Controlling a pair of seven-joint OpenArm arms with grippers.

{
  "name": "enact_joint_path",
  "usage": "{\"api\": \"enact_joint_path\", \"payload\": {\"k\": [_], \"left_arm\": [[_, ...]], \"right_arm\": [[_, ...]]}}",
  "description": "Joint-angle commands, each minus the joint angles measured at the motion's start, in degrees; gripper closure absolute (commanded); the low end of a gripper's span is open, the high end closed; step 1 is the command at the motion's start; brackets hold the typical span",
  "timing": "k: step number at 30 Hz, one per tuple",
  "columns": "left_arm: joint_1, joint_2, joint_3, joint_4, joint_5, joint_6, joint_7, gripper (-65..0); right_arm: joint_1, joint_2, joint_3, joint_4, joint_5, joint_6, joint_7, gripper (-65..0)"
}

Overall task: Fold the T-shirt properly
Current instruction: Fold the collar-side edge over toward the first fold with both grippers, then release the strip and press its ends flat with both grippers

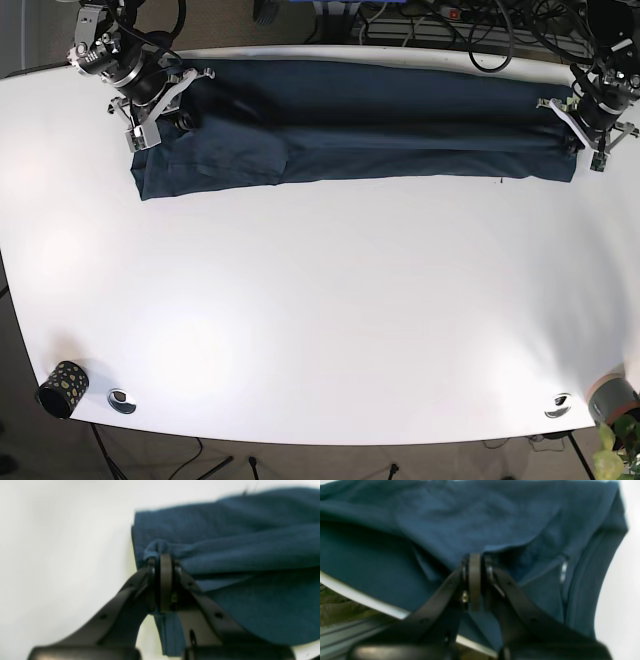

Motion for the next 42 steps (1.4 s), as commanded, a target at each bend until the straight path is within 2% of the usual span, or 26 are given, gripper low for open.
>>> {"api": "enact_joint_path", "payload": {"k": [1, 2, 3, 4, 6, 7, 8, 10, 12, 14, 19, 22, 28, 34, 37, 42], "left_arm": [[0.3, -1.0, -0.3, 0.8, -0.6, 0.1, -0.5, 0.0], [0.4, -1.0, -0.3, 0.8, -0.6, 0.1, 0.2, -2.4], [0.5, -1.3, -0.2, 1.0, -0.6, 0.1, 1.3, -7.6], [0.6, -1.8, -0.2, 1.1, -0.8, 0.1, 2.4, -15.6], [0.5, -2.1, -0.2, 0.9, -0.9, 0.1, 3.4, -28.1], [0.3, -2.0, -0.2, 0.9, -0.9, 0.1, 3.6, -36.9], [-0.1, -1.9, -0.2, 0.9, -1.1, 0.1, 3.7, -42.8], [-1.0, -1.9, -0.2, 1.1, -2.8, 0.0, 3.8, -51.4], [-1.5, -2.1, -0.4, 1.2, -6.3, 0.0, 3.8, -54.3], [-1.5, -2.7, -0.5, 1.2, -11.3, 0.0, 4.1, -53.6], [-1.5, -6.9, -0.6, 1.2, -24.9, 0.0, 9.0, -53.6], [-1.5, -7.3, -0.6, 0.9, -30.9, 0.1, 11.2, -53.6], [-1.5, -6.8, 0.7, 0.8, -31.5, 0.2, 12.4, -53.6], [-1.1, -5.7, 4.8, 0.8, -31.5, 0.1, 12.3, -54.0], [-1.1, -5.8, 6.2, -1.1, -31.5, 0.1, 12.3, -54.0], [-1.5, -6.0, 6.7, -6.8, -31.5, 0.1, 12.0, -54.2]], "right_arm": [[-0.7, 0.7, 0.3, 0.8, 0.7, 0.39, 1.2, -7.6], [-1.0, 0.7, 0.3, 0.8, 0.7, 0.39, 1.2, -13.0], [-1.3, 0.6, 0.5, 0.8, 0.8, 0.39, 1.2, -21.1], [-1.4, 0.0, 0.6, 0.8, 0.9, 0.39, 1.3, -30.6], [-1.5, -0.7, 0.7, 1.0, 0.7, 0.39, 1.3, -43.3], [-1.6, -1.0, 1.8, 1.1, 1.0, 0.39, 1.3, -51.5], [-1.7, -1.2, 2.8, 1.6, 1.1, 0.56, 1.3, -56.8], [-1.7, -2.4, 4.5, 3.0, 1.1, 0.65, 1.3, -62.6], [-1.5, -3.5, 5.8, 3.8, 1.1, 0.83, 1.3, -63.1], [-1.2, -4.1, 6.5, 4.4, 1.1, 1.53, 1.3, -63.3], [1.0, -4.1, 5.7, 4.1, 2.1, 6.46, 1.2, -59.1], [1.5, -4.0, 4.6, 3.5, 5.2, 7.33, 1.2, -53.3], [5.3, -3.8, 1.1, -2.7, 6.6, 7.25, -0.4, -43.1], [6.6, -3.7, 4.2, -10.2, 6.6, 7.25, -0.7, -31.7], [6.4, -3.7, 7.3, -10.4, 6.6, 7.25, -0.7, -30.3], [4.5, -3.5, 12.1, -10.8, 6.6, 7.25, -0.8, -32.7]]}}
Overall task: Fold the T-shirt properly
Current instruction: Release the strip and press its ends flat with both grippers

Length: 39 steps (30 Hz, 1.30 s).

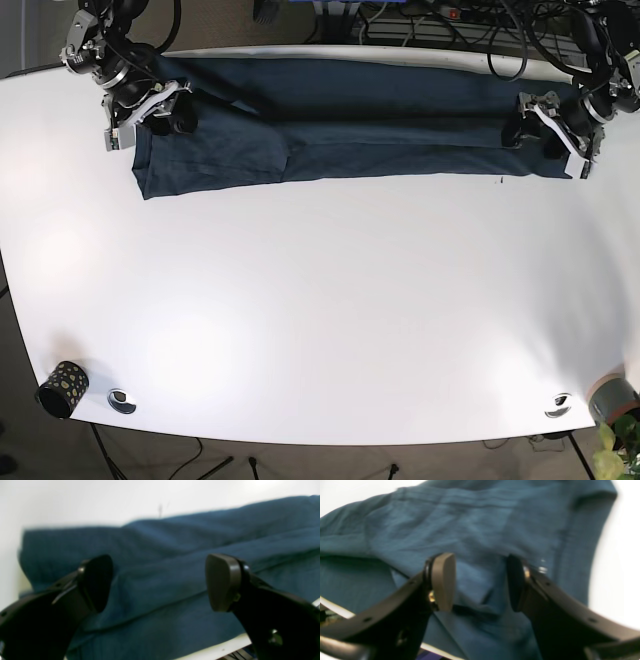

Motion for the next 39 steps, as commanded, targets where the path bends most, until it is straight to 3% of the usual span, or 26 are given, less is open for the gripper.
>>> {"api": "enact_joint_path", "payload": {"k": [1, 4, 9, 16, 21, 25, 32, 39], "left_arm": [[-0.2, -1.3, -0.5, -1.7, -0.8, -0.2, -0.9, -54.2], [-0.2, -2.0, -0.3, -2.4, -1.3, -0.3, -0.9, -54.2], [-0.3, -2.0, -0.9, -0.9, -1.4, -3.1, -0.7, -54.2], [-0.3, -1.6, -5.6, 5.5, -3.5, -3.1, 2.7, -54.2], [-0.3, -2.0, -9.4, 4.1, -13.3, -3.1, 5.6, -54.2], [-0.3, -2.1, -13.7, 1.9, -17.8, -3.1, 9.7, -54.3], [0.1, -2.2, -15.4, -2.4, -19.0, -3.1, 10.6, -54.4], [0.1, -3.6, -15.2, -7.6, -19.1, -3.1, 10.6, -54.4]], "right_arm": [[-0.7, 1.6, 1.8, 0.0, 0.9, 0.60, 0.9, -33.3], [-0.8, 3.0, 1.7, -0.8, 0.9, 0.60, 0.9, -33.1], [-2.3, 3.0, 1.7, 5.9, 1.6, 0.60, 0.8, -33.1], [0.4, -0.2, 0.4, 13.0, 1.6, 0.87, -6.1, -33.3], [2.2, -0.9, -5.9, 9.3, 1.0, 0.69, -7.8, -33.3], [2.3, -0.9, -8.4, 4.8, 1.0, 0.60, -7.7, -33.3], [3.8, -0.9, -11.1, -2.8, 1.0, 0.60, -7.6, -33.3], [3.8, -0.8, -11.3, -2.8, 1.0, 0.69, -7.6, -33.3]]}}
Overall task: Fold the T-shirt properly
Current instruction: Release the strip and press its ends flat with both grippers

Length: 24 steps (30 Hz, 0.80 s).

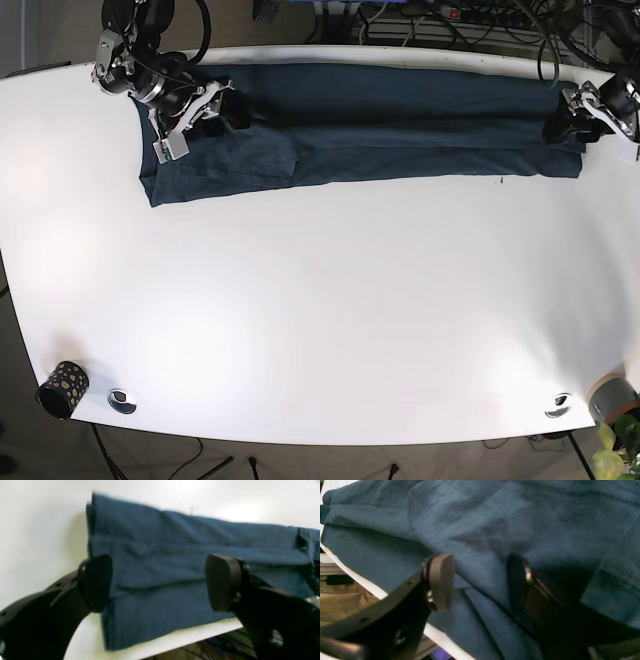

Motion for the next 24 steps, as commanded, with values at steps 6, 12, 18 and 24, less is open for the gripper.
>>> {"api": "enact_joint_path", "payload": {"k": [6, 12, 18, 24], "left_arm": [[0.0, -1.4, -0.7, -0.5, 2.9, -0.3, -0.9, -54.4], [1.3, -1.1, -0.6, -0.5, 7.2, -0.3, -0.9, -54.4], [1.7, -1.1, -0.4, -0.5, 7.2, -0.3, -0.9, -54.3], [-1.1, -0.4, 0.3, -0.9, 7.6, -0.3, -0.9, -54.2]], "right_arm": [[-0.3, 0.5, 0.2, 0.4, -0.8, -0.14, -1.4, -33.3], [-0.3, 0.6, 0.3, 0.5, -0.8, -0.23, -1.4, -33.3], [-0.3, 0.6, 0.4, 0.5, -0.8, -0.23, -1.4, -33.1], [0.3, 0.6, 0.4, 0.5, -0.8, -0.23, -1.4, -33.1]]}}
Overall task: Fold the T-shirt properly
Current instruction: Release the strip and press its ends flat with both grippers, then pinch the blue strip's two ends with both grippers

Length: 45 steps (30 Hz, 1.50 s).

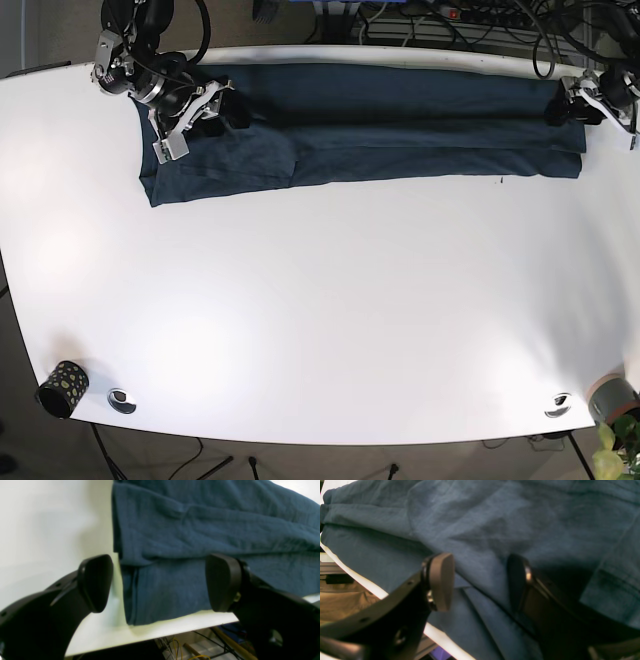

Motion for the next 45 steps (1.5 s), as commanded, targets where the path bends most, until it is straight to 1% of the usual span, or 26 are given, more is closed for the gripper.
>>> {"api": "enact_joint_path", "payload": {"k": [1, 7, 9, 10, 11, 13, 14, 15, 16, 17, 22, 26, 27, 30, 33, 36, 38, 42, 45], "left_arm": [[-1.7, -0.7, 0.6, -0.2, -0.9, -0.3, -0.7, -54.2], [-2.1, -0.7, 2.2, -2.3, -0.9, -0.3, -0.7, -53.5], [-2.0, -0.7, 2.4, -2.3, -0.9, -0.3, -0.7, -51.8], [-2.0, -0.7, 2.8, -2.4, -0.9, -0.3, -0.7, -47.5], [-2.0, -0.7, 3.2, -2.4, -0.9, -0.3, -0.7, -41.8], [-2.0, -0.7, 3.9, -2.4, -0.9, -0.3, -0.7, -27.2], [-2.1, -0.7, 4.1, -2.4, -0.9, -0.3, -0.7, -16.1], [-2.2, -0.7, 4.1, -2.4, -0.9, -0.3, -0.7, -9.6], [-2.2, -0.6, 4.1, -2.4, -0.9, -0.3, -0.7, -1.4], [-2.3, -0.6, 4.1, -2.4, -0.9, -0.3, -0.7, 0.0], [-2.1, -0.6, 4.0, 0.1, -1.1, -0.3, -0.7, 0.0], [-0.2, -0.5, 4.5, 9.4, -0.8, -0.3, -0.7, 0.0], [0.4, -0.4, 5.5, 12.1, -0.8, -0.3, -0.7, 0.0], [0.6, 0.1, 11.2, 20.8, -0.8, -0.3, -0.7, 0.0], [0.7, 0.4, 17.0, 26.5, -0.8, -0.3, -0.7, 0.0], [0.3, 1.1, 24.8, 28.4, -0.9, -0.3, -0.7, 0.0], [-2.3, 2.0, 30.9, 28.3, -0.9, 2.1, -0.7, 0.0], [-4.9, 3.9, 38.7, 28.0, -0.4, 6.1, -0.7, 0.0], [-6.6, 6.7, 42.8, 27.4, 3.1, 7.7, -0.7, 0.0]], "right_arm": [[0.2, 0.5, 0.3, 0.5, -0.8, -0.23, -1.1, -33.1], [0.3, 0.5, 0.3, 0.5, -0.8, -0.23, -1.1, -33.0], [0.3, 0.5, 0.4, 0.5, -0.8, -0.23, -1.1, -33.0], [0.3, 0.5, 0.4, 0.5, -0.8, -0.23, -1.1, -33.0], [0.2, 0.5, 0.4, 0.5, -0.8, -0.23, -1.1, -33.0], [0.2, 0.5, 0.4, 0.5, -0.8, -0.23, -1.1, -33.0], [0.2, 0.5, 0.4, 0.5, -0.8, -0.23, -1.1, -33.0], [0.2, 0.5, 0.4, 0.5, -0.8, -0.23, -1.1, -33.0], [0.2, 0.5, 0.4, 0.5, -0.8, -0.23, -1.1, -33.0], [0.3, 0.5, 0.4, 0.5, -0.8, -0.23, -1.1, -33.0], [0.3, 0.3, 0.4, 0.5, -0.8, -0.23, -1.1, -33.0], [0.3, 0.4, 0.4, 0.5, -0.8, -0.23, -1.1, -33.0], [0.3, 0.4, 0.4, 0.5, -0.8, -0.23, -1.1, -33.0], [0.3, 0.4, 0.4, 0.5, -0.8, -0.23, -1.1, -33.0], [0.3, 0.3, 0.4, 0.5, -0.8, -0.23, -1.1, -33.0], [0.3, 0.3, 0.4, 0.5, -0.8, -0.23, -1.1, -33.0], [0.4, 0.3, 0.3, 0.5, -0.8, -0.23, -1.1, -33.0], [0.4, 0.3, 0.3, 0.5, -0.8, -0.23, -1.1, -33.0], [0.4, 0.2, 0.3, 0.5, -0.8, -0.23, -1.1, -33.0]]}}
